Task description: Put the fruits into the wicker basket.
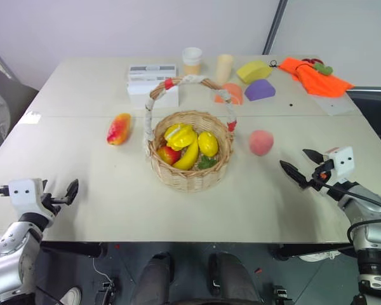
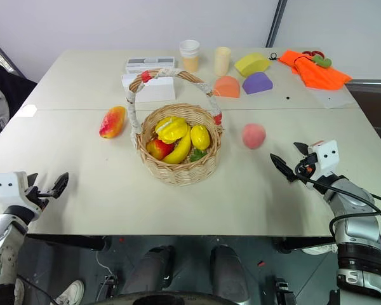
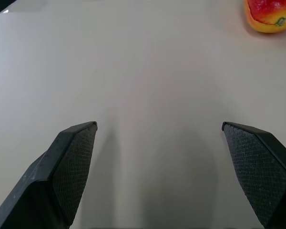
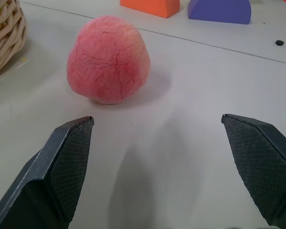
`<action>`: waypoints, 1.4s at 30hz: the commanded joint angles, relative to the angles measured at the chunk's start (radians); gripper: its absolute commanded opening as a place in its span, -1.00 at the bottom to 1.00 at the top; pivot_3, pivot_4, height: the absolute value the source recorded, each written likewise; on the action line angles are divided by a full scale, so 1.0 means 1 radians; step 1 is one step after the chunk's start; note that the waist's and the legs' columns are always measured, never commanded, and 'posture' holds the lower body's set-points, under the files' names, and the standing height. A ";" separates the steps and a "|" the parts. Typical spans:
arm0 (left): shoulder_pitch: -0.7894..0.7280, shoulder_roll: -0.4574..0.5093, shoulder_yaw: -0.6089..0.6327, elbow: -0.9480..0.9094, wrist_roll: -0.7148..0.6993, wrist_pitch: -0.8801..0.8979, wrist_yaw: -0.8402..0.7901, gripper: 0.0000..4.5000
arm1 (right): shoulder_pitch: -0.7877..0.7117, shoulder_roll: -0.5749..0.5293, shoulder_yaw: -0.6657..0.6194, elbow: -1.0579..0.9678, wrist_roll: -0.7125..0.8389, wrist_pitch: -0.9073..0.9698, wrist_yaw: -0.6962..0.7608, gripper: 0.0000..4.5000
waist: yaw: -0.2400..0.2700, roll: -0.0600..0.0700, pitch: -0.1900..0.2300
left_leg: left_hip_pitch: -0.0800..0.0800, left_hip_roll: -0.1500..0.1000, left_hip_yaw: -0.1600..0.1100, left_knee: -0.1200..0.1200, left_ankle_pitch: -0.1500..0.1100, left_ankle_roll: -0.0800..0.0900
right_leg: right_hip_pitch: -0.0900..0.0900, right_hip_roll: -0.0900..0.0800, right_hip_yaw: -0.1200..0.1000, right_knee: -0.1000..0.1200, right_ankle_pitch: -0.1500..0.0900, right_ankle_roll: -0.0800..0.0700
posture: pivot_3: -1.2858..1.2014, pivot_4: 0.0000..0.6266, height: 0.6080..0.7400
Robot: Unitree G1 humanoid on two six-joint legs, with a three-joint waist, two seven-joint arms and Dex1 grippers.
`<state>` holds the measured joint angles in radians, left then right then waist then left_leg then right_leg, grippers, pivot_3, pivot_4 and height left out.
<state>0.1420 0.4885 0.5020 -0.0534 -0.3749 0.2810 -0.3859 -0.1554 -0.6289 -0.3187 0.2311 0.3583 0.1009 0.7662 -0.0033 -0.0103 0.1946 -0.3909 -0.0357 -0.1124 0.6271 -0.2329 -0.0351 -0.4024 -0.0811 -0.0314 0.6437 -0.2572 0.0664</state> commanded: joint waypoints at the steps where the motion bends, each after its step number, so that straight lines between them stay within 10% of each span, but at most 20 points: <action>1: -0.009 0.014 0.007 -0.012 0.011 -0.021 -0.002 1.00 | -0.014 0.000 -0.012 -0.018 0.013 -0.018 0.004 1.00 | -0.002 0.000 0.000 | 0.000 0.000 0.000 0.000 0.000 0.000 | 0.000 0.000 0.000 0.000 0.000 0.000 | 0.03 -0.52 1.00; 22: -0.105 0.019 -0.057 -0.017 0.001 0.052 -0.011 1.00 | -0.039 0.010 0.008 -0.105 0.034 0.014 0.012 1.00 | -0.004 0.000 0.000 | 0.000 0.000 0.002 0.000 0.000 0.000 | -0.001 0.000 0.001 0.000 -0.001 0.003 | 0.03 -0.52 1.00; 42: -0.745 0.062 -0.318 0.372 0.120 0.189 -0.038 1.00 | 0.027 -0.207 -0.024 -0.739 0.405 0.420 0.145 1.00 | 0.012 -0.003 0.002 | -0.002 -0.002 0.004 0.000 0.000 0.000 | -0.003 0.002 0.000 0.000 0.001 0.015 | 0.03 -0.52 1.00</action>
<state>-0.5916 0.5432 0.1826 0.2991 -0.2688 0.4787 -0.4142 -0.1127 -0.8256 -0.3236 -0.4676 0.7273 0.5062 0.9255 0.0090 -0.0130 0.1963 -0.3927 -0.0378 -0.1082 0.6271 -0.2330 -0.0350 -0.4049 -0.0794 -0.0315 0.6436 -0.2558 0.0818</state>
